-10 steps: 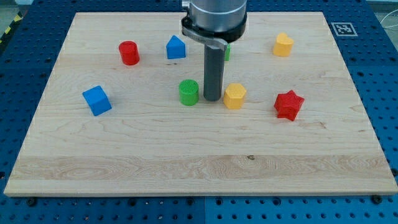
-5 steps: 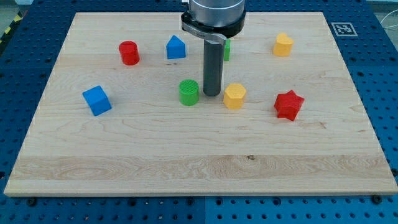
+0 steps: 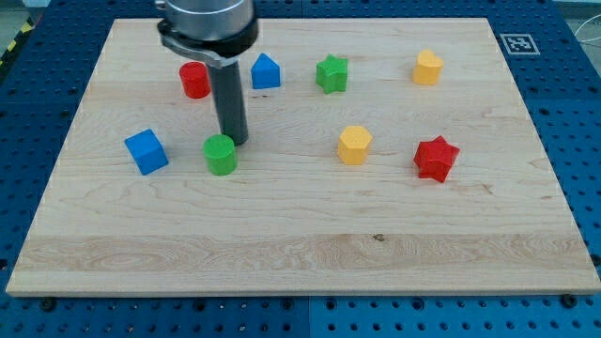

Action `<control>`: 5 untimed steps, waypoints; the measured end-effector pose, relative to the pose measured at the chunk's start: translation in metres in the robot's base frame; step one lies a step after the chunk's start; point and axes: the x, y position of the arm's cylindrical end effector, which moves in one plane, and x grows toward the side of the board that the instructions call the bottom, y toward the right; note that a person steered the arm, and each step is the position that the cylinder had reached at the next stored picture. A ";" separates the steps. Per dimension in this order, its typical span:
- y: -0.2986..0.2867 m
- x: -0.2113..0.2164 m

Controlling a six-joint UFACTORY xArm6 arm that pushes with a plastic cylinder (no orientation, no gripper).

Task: Push the green circle slightly left

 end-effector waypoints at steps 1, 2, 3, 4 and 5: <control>-0.005 0.000; -0.004 0.000; 0.013 0.018; 0.019 0.021; 0.030 0.029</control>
